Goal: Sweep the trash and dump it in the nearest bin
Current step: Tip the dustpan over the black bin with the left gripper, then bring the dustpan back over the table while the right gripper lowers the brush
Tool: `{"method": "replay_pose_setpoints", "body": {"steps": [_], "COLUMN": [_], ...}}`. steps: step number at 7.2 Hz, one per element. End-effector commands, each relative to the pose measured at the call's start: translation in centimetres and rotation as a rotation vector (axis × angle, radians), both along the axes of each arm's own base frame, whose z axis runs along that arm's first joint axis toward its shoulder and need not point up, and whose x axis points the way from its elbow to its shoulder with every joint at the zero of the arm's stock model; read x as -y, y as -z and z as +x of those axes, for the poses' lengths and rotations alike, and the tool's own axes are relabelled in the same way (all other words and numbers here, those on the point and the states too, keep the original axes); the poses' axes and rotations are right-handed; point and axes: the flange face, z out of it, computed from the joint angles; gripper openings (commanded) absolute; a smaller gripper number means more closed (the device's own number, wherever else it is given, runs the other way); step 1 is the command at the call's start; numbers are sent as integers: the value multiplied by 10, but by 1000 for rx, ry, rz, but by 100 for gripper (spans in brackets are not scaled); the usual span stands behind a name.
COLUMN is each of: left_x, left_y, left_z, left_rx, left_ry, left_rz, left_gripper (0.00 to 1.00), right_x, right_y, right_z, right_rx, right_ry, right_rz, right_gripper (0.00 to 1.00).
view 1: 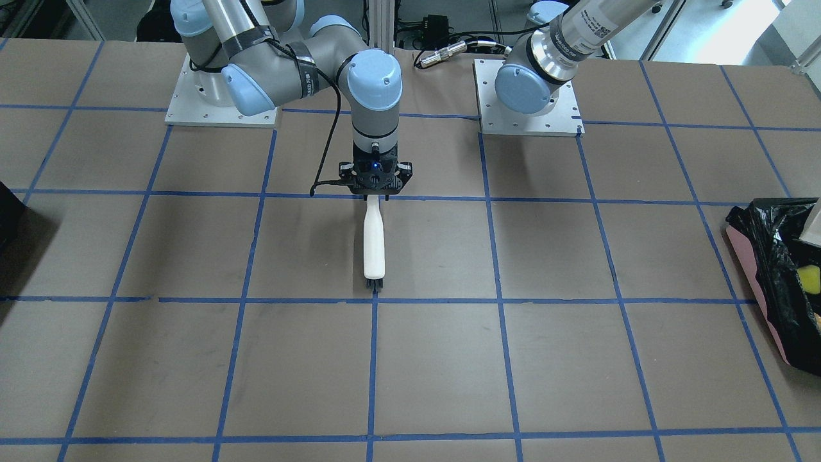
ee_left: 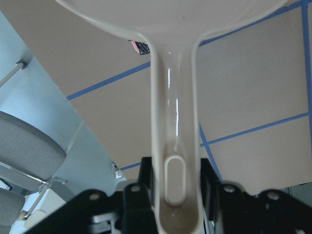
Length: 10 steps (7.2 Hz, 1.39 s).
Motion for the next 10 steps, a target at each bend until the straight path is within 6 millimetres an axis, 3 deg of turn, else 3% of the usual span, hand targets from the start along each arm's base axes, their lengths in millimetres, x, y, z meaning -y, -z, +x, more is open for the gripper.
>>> {"method": "replay_pose_setpoints", "body": {"steps": [1,2,4,6,8,10], "left_x": [36,58,106,158,184,212], "left_y": [-29,-49,-57,-46,-39,-30], "left_z": [-40,-75,-139,-217,-285,-359], "left_rx": [47,63,9,-25,-91,-105], "left_ry": [112,171,255,250,140,43], "left_rz": [-28,-60,-177,-236,-320,-349], "left_gripper": [0,0,0,0,0,0], "right_x": [4,5,12,18,27,50], "right_y": [-4,-7,-16,-25,-41,-85], "right_z": [2,3,7,10,13,24], "right_rx": [7,9,23,28,24,-5], "right_ry": [-3,-3,0,0,1,3], "right_rz": [-14,-21,-38,-55,-63,-34], "right_gripper": [91,94,98,100,100,100]}}
